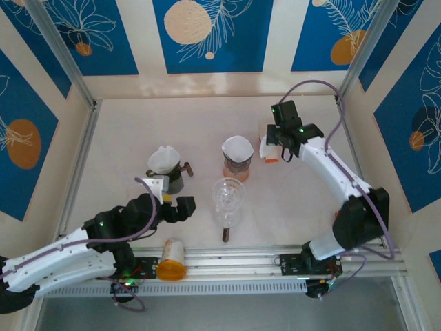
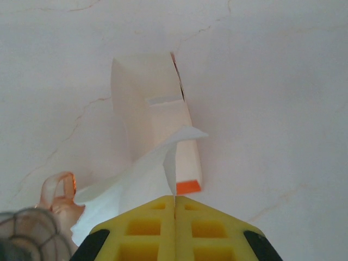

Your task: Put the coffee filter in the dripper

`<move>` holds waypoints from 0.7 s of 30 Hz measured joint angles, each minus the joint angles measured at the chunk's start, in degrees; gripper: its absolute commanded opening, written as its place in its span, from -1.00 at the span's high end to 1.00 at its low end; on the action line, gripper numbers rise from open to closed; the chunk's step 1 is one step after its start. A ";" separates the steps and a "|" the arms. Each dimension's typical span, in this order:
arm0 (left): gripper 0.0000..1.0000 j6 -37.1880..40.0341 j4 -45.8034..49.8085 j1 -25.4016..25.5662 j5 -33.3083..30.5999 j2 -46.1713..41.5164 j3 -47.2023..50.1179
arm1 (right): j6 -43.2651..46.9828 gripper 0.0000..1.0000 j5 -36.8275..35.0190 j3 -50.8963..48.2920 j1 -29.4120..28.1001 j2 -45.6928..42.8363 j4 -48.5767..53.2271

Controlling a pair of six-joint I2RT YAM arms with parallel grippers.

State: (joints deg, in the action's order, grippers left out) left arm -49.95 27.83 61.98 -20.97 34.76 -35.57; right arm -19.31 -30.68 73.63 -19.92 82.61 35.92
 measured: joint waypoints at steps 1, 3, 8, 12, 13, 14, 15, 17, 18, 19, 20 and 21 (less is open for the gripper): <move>-1.00 0.00 0.00 0.00 0.00 -0.20 0.00 | -0.68 1.00 -0.33 -1.33 -0.39 -2.25 0.72; -1.00 0.00 0.00 0.00 0.00 -0.59 0.00 | -1.92 1.00 -1.11 -3.96 -1.62 -7.52 2.73; -1.00 -0.02 0.02 0.00 0.00 -1.36 0.00 | -4.48 1.00 -2.10 -5.68 -7.32 -19.67 8.15; -1.00 0.00 0.02 0.00 0.00 -2.01 0.02 | -6.86 1.00 -1.09 -3.80 -13.73 -27.06 14.19; -1.00 0.00 0.02 0.00 0.00 -2.10 0.00 | -7.48 1.00 -0.42 -2.75 -15.43 -27.98 15.96; -1.00 0.00 0.00 -0.02 0.00 -2.10 0.02 | -8.13 1.00 0.46 -1.55 -17.11 -28.57 17.68; -1.00 0.00 0.02 -0.04 0.00 -2.08 0.02 | -8.83 1.00 1.70 -0.15 -18.80 -28.85 19.43; -1.00 0.00 0.04 -0.09 0.00 -2.10 0.02 | -10.08 1.00 4.70 2.86 -21.70 -28.59 22.82; -1.00 0.00 0.04 -0.09 0.00 -2.10 0.00 | -10.91 1.00 6.36 4.68 -23.19 -27.91 24.68; -1.00 0.02 0.02 -0.09 0.00 -2.10 0.02 | -11.41 1.00 7.63 6.10 -24.22 -27.34 25.97; -1.00 0.07 0.04 -0.09 0.00 -2.10 0.02 | -12.02 1.00 9.01 7.65 -25.33 -26.51 27.39; -1.00 0.22 0.02 -0.09 0.00 -2.10 0.02 | -12.66 1.00 10.56 9.27 -26.40 -25.46 28.87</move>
State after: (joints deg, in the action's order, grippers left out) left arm -49.74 27.86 61.89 -20.97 32.67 -35.55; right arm -31.97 -20.12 82.89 -46.33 57.14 64.79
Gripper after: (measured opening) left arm 0.999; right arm 0.061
